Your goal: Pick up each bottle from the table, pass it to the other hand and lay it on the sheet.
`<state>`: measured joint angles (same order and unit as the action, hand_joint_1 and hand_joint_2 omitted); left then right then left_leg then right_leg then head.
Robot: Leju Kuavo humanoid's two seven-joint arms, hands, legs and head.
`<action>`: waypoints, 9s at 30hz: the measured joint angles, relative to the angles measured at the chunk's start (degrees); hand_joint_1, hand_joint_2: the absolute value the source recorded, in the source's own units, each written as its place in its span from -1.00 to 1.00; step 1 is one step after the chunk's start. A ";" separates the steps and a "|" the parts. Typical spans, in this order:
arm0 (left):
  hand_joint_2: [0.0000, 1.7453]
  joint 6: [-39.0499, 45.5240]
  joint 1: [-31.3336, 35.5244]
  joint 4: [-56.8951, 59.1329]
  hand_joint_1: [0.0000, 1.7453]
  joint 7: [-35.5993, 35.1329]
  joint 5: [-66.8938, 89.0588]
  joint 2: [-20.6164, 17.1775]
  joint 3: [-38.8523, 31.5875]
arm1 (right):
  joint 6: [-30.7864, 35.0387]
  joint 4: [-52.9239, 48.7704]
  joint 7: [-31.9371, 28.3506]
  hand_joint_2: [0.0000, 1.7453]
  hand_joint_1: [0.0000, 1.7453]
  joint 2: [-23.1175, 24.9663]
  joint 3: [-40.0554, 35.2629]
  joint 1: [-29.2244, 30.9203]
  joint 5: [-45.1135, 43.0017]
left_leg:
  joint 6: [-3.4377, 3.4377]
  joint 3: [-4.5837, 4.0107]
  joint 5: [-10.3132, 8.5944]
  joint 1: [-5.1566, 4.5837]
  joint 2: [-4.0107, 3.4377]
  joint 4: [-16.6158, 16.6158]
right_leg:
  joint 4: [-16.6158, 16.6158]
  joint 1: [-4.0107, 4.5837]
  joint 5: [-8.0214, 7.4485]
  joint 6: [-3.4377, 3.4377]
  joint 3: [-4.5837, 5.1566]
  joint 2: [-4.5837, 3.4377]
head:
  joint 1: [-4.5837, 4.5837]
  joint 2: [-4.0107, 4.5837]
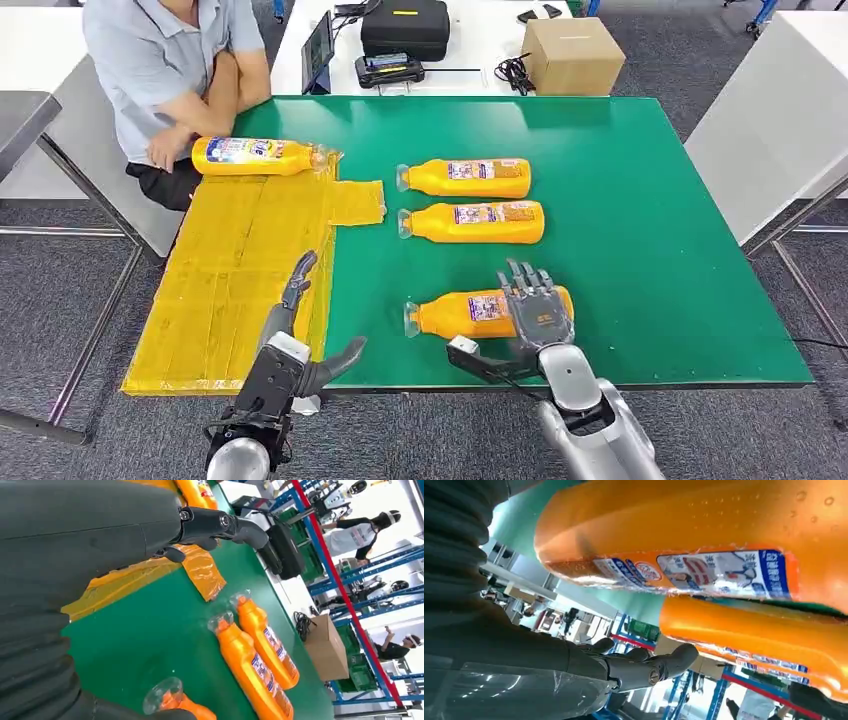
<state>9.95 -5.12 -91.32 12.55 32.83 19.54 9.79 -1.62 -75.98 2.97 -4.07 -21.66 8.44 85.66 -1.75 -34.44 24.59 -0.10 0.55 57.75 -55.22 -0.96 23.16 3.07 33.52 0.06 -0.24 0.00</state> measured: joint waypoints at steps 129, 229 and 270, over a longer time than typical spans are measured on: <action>1.00 -9.58 11.17 22.95 -1.00 7.47 -36.90 0.15 -2.29 | -0.96 12.18 -23.02 1.00 1.00 16.87 -4.37 6.81 -49.68 | -0.06 0.08 0.00 0.00 -0.04 0.00 | -0.01 -0.01 -0.01 0.02 -0.04 -0.03 | 0.00 0.00; 1.00 4.09 16.48 15.87 1.00 -9.07 51.08 -1.25 -12.44 | 10.56 -0.50 -21.68 1.00 -1.00 19.21 -2.16 -2.42 -31.41 | -0.05 -0.02 -0.04 0.02 -0.04 0.00 | -0.02 0.01 -0.02 0.02 0.06 -0.03 | 0.02 0.00; 1.00 8.74 31.93 52.50 -1.00 -6.47 53.99 -12.17 -14.14 | 9.68 3.74 -25.99 1.00 -1.00 18.80 -2.23 0.82 -38.55 | -0.02 0.64 -0.03 0.01 0.01 -0.05 | -0.10 -0.01 0.01 -0.02 -0.61 0.00 | 0.02 0.00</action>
<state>18.69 26.81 -38.82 6.08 86.82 7.37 -4.35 8.07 -72.24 -23.02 14.73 -23.89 9.26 47.10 -1.77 -33.80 24.56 -0.09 0.56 57.71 -55.32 -0.97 23.16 3.05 32.91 0.06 -0.22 0.00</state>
